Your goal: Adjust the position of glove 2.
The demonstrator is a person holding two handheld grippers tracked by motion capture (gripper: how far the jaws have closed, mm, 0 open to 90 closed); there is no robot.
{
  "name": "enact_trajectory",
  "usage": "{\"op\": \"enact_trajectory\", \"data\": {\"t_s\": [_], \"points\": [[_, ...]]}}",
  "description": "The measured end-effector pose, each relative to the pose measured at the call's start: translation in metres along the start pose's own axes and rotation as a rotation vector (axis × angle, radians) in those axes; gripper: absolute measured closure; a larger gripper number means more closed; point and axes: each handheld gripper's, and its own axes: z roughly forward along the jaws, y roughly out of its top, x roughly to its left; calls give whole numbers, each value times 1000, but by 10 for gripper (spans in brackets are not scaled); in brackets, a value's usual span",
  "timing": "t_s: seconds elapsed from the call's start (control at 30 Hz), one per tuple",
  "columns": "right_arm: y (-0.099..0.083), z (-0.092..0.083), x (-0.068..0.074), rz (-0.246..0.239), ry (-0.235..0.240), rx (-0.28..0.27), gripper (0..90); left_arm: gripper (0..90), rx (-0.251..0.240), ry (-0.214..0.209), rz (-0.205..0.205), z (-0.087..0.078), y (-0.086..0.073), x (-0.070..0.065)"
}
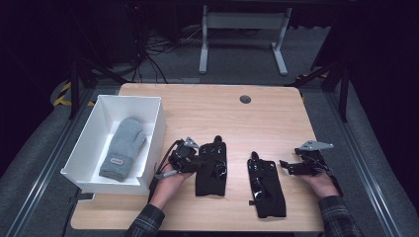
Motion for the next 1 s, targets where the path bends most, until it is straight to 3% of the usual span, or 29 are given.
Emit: {"op": "enact_trajectory", "data": {"t_s": [0.13, 0.27, 0.47, 0.63, 0.77, 0.8, 0.87, 1.0], "points": [[0, 0, 0, 0, 0, 0, 147, 681, 18, 25, -29, 6, -2, 9], [0, 0, 0, 0, 0, 0, 146, 692, 28, 31, -23, 11, -2, 8], [0, 0, 0, -1, 1, 0, 147, 870, 32, 13, -18, 12, -1, 5], [-2, -3, 0, -11, 13, -6, 204, 889, 31, -4, -42, 10, -1, 7], [-1, -14, 0, -17, 79, -19, 462, 890, 12, -31, -56, 6, 0, 7], [-1, -14, 0, -17, 79, -19, 462, 890, 4, -38, -59, 4, 0, 6], [0, -27, 9, -63, 146, -46, 650, 890, -11, -57, -64, -1, 1, 5], [-1, -36, 30, -131, 243, -19, 834, 891, -14, -83, -59, -4, 1, 1]]}}
